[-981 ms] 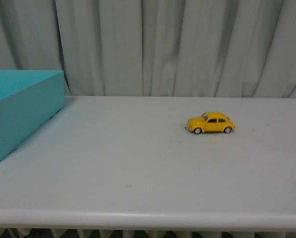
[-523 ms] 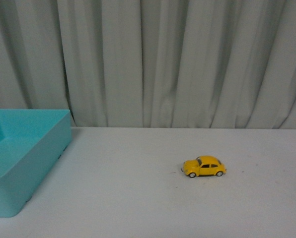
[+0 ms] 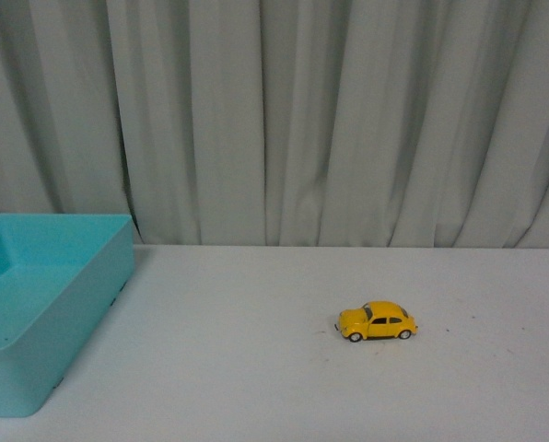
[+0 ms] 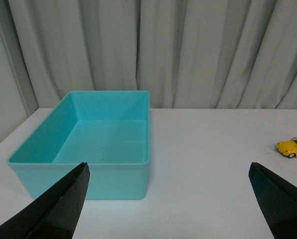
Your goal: Wind up and store yellow beetle toy
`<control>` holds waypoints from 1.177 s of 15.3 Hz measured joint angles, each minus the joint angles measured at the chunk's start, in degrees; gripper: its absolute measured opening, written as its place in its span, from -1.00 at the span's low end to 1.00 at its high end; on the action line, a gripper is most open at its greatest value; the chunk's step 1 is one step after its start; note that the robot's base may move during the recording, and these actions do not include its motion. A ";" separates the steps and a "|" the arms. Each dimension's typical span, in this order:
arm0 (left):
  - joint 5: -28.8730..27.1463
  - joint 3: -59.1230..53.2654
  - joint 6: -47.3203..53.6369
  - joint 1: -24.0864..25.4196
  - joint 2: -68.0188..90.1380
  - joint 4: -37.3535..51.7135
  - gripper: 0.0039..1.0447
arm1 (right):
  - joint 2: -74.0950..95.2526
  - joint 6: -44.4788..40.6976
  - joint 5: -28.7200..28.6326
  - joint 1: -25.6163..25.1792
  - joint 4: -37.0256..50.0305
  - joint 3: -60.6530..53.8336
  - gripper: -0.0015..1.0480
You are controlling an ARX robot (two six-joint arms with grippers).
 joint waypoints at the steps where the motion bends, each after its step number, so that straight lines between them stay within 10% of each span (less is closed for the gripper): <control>1: 0.00 0.00 0.00 0.00 0.00 0.00 0.88 | 0.00 0.00 0.00 0.00 0.00 0.00 0.87; 18: 0.00 0.00 0.00 0.00 0.00 0.04 0.88 | 0.00 0.00 0.00 0.00 0.00 0.00 0.87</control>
